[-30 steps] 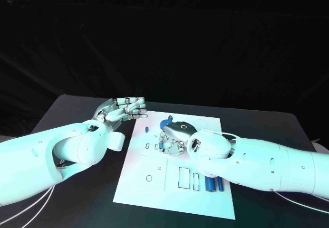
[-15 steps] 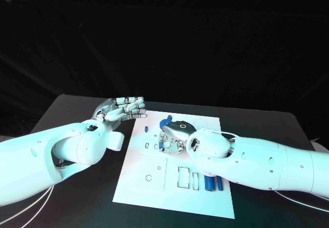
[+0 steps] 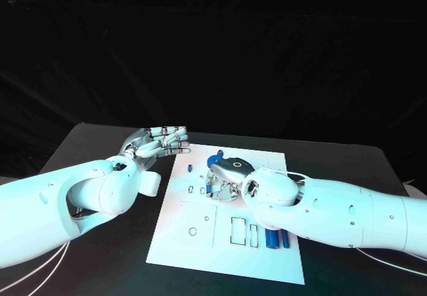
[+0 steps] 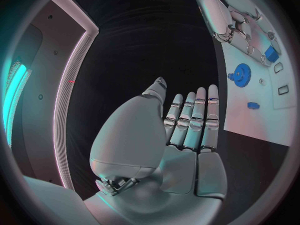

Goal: Assemble the parts on the task board

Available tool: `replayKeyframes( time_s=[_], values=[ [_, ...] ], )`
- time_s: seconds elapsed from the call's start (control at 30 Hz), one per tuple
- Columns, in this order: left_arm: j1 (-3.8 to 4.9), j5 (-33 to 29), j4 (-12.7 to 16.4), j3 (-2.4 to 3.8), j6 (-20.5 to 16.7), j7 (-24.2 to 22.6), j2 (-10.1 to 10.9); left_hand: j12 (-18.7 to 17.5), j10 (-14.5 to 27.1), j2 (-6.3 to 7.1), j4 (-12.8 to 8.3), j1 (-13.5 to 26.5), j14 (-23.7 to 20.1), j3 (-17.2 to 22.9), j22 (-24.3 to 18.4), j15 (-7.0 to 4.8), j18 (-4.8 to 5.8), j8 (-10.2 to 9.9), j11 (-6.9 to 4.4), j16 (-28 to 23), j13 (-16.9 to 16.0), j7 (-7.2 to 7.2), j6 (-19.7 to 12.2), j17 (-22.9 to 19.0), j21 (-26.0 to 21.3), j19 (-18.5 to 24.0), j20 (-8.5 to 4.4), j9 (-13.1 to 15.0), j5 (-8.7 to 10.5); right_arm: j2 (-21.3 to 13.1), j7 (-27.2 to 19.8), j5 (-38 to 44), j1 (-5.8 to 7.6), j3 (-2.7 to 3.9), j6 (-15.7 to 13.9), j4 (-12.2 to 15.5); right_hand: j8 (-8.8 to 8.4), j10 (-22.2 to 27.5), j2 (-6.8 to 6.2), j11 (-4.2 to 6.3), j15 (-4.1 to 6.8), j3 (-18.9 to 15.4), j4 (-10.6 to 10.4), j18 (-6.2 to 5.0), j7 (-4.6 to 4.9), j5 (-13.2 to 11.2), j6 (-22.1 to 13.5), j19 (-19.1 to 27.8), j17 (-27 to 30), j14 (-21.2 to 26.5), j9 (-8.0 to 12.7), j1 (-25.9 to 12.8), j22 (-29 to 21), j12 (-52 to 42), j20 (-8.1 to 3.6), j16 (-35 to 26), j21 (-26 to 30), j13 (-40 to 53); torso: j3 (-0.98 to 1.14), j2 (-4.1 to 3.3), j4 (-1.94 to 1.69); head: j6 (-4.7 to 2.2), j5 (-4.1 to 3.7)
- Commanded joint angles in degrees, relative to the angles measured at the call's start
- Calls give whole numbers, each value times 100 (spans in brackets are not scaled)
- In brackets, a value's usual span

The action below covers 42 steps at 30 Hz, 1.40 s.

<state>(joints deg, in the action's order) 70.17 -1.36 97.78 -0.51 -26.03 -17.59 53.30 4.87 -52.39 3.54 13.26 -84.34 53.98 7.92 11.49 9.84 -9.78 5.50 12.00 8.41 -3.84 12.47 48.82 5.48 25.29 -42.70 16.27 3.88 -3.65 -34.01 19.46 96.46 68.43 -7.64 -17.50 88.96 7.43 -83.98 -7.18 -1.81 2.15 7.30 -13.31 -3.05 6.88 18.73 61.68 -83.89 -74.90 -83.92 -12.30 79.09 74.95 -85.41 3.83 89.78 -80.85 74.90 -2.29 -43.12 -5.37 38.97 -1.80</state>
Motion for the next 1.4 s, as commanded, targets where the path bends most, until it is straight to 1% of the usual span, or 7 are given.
replayKeyframes(
  time_s=[0.03, 0.47, 0.7, 1.0, 1.07, 1.27, 1.4],
  values=[
    [2, -10, 8, 4, 59, -23, -5, -18, -19, 2, -30, -46, -18, 7, 8, -4, -30, -19, 5, -26, 1, 225, 7, 6, 22, 49, 9, -3, 34, 4, 60, 82, -10, -7, 56, 2, -51, -141, -5, -52, -53, -56, -6, 60, 5, -38, -74, -13, -1416, -584, 14, -64, 799, 26, 57, -22, 34, 973, -5, 2, -6, -10, -38],
    [2, -10, -2, 4, 65, -7, -5, -28, -9, 7, -28, -35, -24, 8, 11, 0, -30, -27, 10, -31, 3, 231, 0, 6, 28, 56, 10, -4, 35, 1, 78, 80, -10, -7, 36, 38, -125, -54, -133, -117, -112, -191, -68, 40, 68, -102, -209, 36, -1377, -574, 44, -216, 754, 104, 118, -41, 117, 889, 4, -4, 4, -13, -46],
    [2, -10, -4, 4, 67, -3, -7, -28, -9, 7, -28, -35, -24, 8, 11, 0, -30, -27, 10, -31, 3, 231, 0, 6, 28, 56, 10, -4, 35, -11, 99, 81, -10, -7, -37, 55, -197, 33, -259, -172, -161, -552, -233, 25, 120, -85, -396, 71, -1389, -577, 65, -435, 727, 175, 170, -35, 182, 809, 1, -1, 0, -14, -50],
    [2, 122, -45, 4, 245, 189, 3, -33, -6, 13, -19, -13, -24, 3, 13, 1, -27, -32, 12, -33, 3, 234, -2, 8, 33, 65, 12, -5, 38, -226, -30, 52, 5, 15, -784, 315, -314, 110, -362, -275, -246, -1192, -355, 28, 242, -19, -797, 60, -1438, -589, 99, -571, 747, 221, 240, -12, 190, 741, 10, 10, 15, -18, -33],
    [3, 384, -78, 4, 416, 398, 19, -37, -21, 73, 106, 203, 1, -125, 19, -4, -12, -51, 4, -25, 0, 225, -9, 20, 48, 105, 18, -4, 59, -342, -193, -11, 64, 32, -906, 447, -327, 107, -385, -305, -274, -1317, -360, 29, 274, 35, -886, 56, -1501, -606, 103, -563, 754, 207, 263, 18, 188, 750, 12, 16, 25, -17, -44],
    [4, 1270, -250, 4, 724, 866, -5, 223, -642, 78, 293, 504, 631, -512, 128, -230, -77, 24, -203, 309, -97, 54, 213, 199, 310, -153, -42, 30, 68, -820, -792, -1335, 391, 73, -1028, 817, -170, 19, -118, -266, -256, -1230, -331, 17, 216, 23, -683, 70, -1489, -602, 33, -406, 744, 113, 273, 12, 221, 839, 24, 61, 50, -27, -47],
    [9, 2169, -405, 5, 987, 1173, -26, 508, -1393, -17, 286, 478, 1428, -687, 313, -540, -55, 258, -483, 677, -233, -183, 766, 473, 752, -766, -328, 114, 43, -1240, -969, -2613, 636, 84, -884, 1005, -93, -43, -39, -232, -228, -1231, -317, 34, 178, 8, -561, 23, -1510, -608, -1, -387, 797, 54, 252, 22, 150, 900, 51, 98, 84, -32, -34]
  ],
)
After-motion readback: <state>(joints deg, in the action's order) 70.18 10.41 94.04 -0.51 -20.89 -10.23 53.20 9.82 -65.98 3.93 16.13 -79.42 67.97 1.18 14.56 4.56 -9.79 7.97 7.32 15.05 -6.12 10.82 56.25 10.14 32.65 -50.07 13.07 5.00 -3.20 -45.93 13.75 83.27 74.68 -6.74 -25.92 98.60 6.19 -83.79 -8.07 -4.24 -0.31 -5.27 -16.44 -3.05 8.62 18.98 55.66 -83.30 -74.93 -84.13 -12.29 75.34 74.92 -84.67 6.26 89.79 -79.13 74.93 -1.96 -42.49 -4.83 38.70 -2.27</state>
